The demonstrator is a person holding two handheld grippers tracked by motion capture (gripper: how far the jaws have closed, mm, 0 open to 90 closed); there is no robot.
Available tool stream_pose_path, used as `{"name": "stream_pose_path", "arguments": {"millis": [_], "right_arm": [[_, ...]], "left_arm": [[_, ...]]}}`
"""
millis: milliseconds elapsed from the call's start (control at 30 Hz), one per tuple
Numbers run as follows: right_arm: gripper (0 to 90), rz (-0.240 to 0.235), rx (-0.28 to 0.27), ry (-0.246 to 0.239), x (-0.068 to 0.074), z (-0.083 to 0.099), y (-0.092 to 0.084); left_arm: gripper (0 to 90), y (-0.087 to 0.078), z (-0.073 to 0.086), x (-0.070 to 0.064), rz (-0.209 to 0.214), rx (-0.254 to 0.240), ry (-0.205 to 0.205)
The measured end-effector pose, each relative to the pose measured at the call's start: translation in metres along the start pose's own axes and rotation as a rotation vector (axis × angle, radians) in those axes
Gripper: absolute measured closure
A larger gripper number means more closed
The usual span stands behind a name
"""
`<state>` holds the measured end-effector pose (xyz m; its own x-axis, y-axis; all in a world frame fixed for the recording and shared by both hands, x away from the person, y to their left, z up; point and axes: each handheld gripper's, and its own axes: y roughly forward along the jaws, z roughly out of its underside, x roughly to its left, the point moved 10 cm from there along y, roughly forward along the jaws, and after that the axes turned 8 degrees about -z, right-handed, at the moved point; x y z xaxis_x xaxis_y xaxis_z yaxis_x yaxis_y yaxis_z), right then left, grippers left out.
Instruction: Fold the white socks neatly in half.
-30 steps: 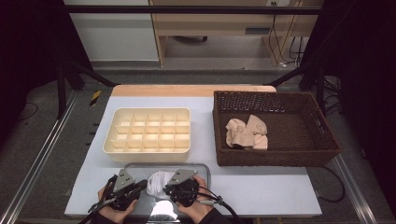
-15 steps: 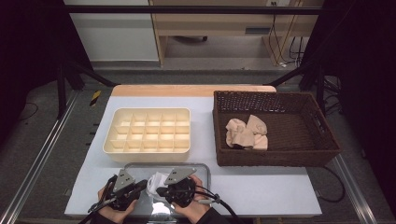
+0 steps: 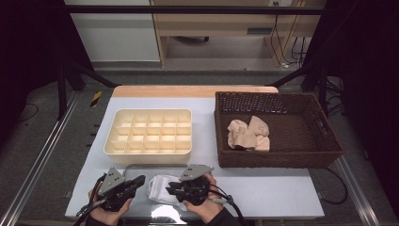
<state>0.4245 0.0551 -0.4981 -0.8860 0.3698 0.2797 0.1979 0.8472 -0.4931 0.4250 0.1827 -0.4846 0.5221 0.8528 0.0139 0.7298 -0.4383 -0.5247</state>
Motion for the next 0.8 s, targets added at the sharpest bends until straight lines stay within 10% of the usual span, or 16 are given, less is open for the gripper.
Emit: {"name": "stream_pose_path", "arguments": {"millis": [167,333,633,800], "right_arm": [[83.3,0.053,0.052,0.045,-0.015,0.028,-0.018],[83.4,0.083,0.114,0.050,-0.023,0.049,-0.010],[66.5,0.128,0.043,0.062,-0.024,0.041,-0.030],[55.9,0.156,0.043,0.102,-0.027,0.053,-0.035]], "left_arm": [[86.6,0.017,0.016,-0.026,0.047,0.086,0.079],[85.7,0.028,0.032,-0.023,0.010,0.182,0.122],[80.1,0.016,0.016,-0.012,-0.042,0.093,0.110],[79.2,0.020,0.023,0.001,-0.076,0.133,0.084]]}}
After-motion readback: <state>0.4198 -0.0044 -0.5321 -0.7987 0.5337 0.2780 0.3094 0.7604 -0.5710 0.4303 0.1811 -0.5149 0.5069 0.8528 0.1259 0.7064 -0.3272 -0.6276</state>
